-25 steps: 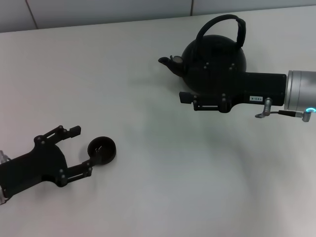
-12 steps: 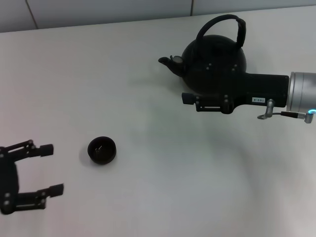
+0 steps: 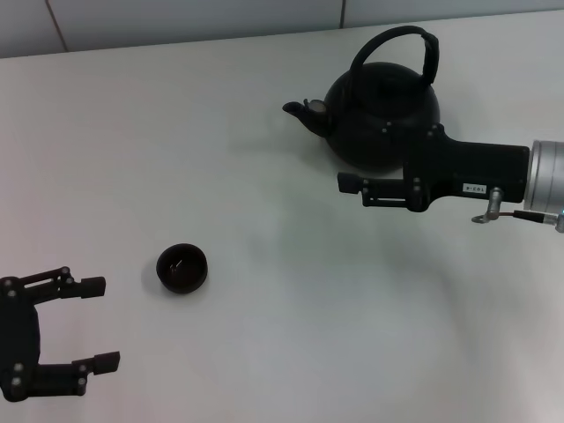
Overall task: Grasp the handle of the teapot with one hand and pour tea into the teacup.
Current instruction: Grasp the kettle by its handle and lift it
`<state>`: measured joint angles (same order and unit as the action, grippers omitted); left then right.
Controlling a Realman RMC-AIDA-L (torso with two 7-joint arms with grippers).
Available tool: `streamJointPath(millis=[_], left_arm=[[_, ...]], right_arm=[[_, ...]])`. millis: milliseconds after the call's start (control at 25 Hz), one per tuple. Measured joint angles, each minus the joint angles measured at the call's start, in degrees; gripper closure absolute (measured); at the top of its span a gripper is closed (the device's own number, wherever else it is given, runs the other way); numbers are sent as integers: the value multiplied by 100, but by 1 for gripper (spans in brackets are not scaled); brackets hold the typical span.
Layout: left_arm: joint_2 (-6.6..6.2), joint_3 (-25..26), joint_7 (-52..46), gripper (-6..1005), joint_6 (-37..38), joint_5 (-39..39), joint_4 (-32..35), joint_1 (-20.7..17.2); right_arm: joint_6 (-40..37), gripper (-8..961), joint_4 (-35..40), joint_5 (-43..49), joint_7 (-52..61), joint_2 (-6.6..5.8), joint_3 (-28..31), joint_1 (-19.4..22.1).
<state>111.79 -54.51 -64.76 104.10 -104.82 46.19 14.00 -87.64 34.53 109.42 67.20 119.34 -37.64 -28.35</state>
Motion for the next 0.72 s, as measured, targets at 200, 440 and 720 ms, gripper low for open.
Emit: streamJointPath(millis=[200,440,720], left_arm=[[25,-3,3,160,6,-62,4,15],[39,1,-2,162,13,-91,6,36],[51,-18,-49,163,22,-92,33,43]], right_arm=[[-7,201,10,-75,-86,2,20,42],[-64,201,18,-769,-461,18,-52,219],[155,202,-583,-2454,-1660,20,20,593]])
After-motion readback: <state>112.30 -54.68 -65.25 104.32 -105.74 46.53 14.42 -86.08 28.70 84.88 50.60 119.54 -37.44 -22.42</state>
